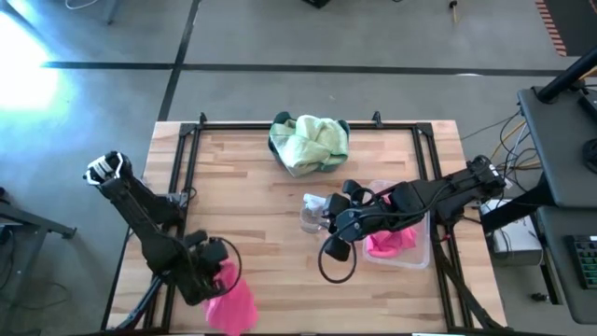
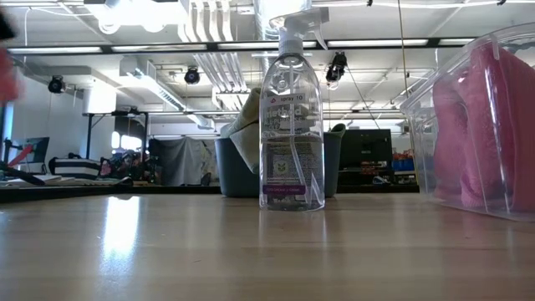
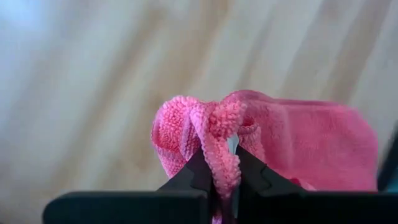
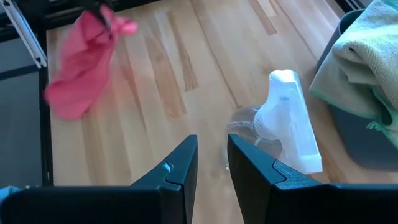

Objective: Sort microfiber towel by color & place in baskets
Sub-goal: Put the pink microfiber towel into the transparent bin

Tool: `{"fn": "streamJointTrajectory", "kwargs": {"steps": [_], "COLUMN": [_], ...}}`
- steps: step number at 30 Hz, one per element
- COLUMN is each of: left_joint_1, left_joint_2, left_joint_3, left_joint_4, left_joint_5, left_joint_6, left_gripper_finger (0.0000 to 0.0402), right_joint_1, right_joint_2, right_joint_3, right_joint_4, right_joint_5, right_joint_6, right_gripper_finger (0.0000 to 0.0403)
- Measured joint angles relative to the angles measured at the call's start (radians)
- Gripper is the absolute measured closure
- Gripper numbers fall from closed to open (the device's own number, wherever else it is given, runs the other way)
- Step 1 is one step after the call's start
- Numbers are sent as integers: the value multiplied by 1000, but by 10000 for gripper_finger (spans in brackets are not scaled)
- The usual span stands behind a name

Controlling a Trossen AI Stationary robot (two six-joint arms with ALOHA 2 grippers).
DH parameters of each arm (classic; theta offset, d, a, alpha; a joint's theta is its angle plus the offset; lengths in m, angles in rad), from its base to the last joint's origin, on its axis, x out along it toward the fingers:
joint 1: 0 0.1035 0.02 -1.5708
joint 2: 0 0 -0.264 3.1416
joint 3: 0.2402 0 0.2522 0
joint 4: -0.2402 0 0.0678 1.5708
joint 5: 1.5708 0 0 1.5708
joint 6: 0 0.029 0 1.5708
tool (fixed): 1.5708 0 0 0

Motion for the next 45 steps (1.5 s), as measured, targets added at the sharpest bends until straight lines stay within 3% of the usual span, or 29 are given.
{"fn": "streamJointTrajectory", "kwargs": {"steps": [7,14,19,26,39,45], "left_joint_1": [160,348,441,509,555,555], "left_joint_2": [-1,-1,-2,-2,-1,-1], "left_joint_3": [214,374,447,510,531,531], "left_joint_4": [-153,-92,77,297,429,496], "left_joint_5": [-285,-410,-420,-410,-410,-410], "left_joint_6": [337,632,871,1111,1216,1242], "left_gripper_finger": [392,392,392,392,391,391], "right_joint_1": [0,0,0,-1,-25,-55], "right_joint_2": [0,0,0,-1,-2,-2], "right_joint_3": [0,0,0,0,0,0], "right_joint_4": [-1,-33,-30,-22,313,341], "right_joint_5": [-3,1,23,192,210,211], "right_joint_6": [-45,-58,-98,-156,-467,-488], "right_gripper_finger": [321,321,321,321,321,321]}}
